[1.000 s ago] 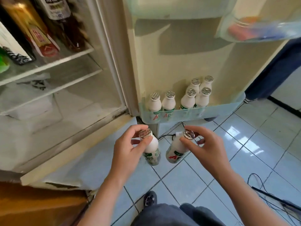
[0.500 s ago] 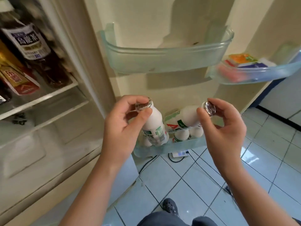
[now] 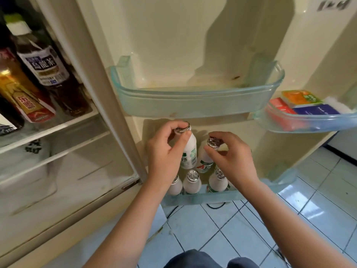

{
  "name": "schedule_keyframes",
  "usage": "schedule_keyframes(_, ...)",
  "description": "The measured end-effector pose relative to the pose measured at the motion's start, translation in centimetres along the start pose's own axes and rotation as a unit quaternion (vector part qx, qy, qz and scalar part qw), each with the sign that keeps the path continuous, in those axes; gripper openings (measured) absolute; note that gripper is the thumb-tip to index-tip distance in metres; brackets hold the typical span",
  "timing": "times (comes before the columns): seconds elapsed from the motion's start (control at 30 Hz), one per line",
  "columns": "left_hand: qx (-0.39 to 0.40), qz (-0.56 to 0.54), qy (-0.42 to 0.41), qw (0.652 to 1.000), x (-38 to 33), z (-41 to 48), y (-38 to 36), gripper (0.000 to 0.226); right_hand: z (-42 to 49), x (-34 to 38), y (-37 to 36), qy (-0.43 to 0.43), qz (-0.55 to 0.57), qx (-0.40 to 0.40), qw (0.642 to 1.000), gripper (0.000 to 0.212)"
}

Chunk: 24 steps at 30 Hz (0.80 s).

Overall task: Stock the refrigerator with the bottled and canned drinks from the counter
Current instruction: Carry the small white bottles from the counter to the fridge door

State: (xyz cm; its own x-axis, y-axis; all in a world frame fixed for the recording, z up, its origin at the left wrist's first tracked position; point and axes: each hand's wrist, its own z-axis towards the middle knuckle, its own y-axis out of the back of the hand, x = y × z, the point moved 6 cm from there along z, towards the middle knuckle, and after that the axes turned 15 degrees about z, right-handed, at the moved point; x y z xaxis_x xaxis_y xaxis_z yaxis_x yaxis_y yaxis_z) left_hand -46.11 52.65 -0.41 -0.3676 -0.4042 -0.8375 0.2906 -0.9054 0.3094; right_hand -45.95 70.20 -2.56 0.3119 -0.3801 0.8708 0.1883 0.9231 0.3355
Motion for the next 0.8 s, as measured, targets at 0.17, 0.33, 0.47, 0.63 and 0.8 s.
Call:
schedule_keyframes(0.17,0.006,0.028,0.022,0.999,2.3,-0.1,-0.9,0.024,0.6,-1.4,-0.5,-0.005,-0.024,0.035,0.999,0.033)
schedule_keyframes(0.33,0.106,0.093,0.054,0.989,5.3,-2.0,-2.9,0.029,0.5,-2.4,-1.4,0.003,-0.119,0.103,0.987,0.035)
schedule_keyframes(0.47,0.156,0.175,0.068,0.970,7.1,-3.0,-3.6,0.032,0.3,-3.9,-2.4,-0.037,-0.147,0.152,0.977,0.038)
schedule_keyframes(0.63,0.186,0.226,0.093,0.952,8.5,-3.3,-3.8,0.019,0.0,-5.0,-3.0,-0.049,-0.160,0.176,0.970,0.039)
schedule_keyframes(0.8,0.187,0.180,0.114,0.959,8.4,-3.8,-3.7,0.022,-0.5,-4.5,-2.5,-0.042,-0.134,0.145,0.979,0.043)
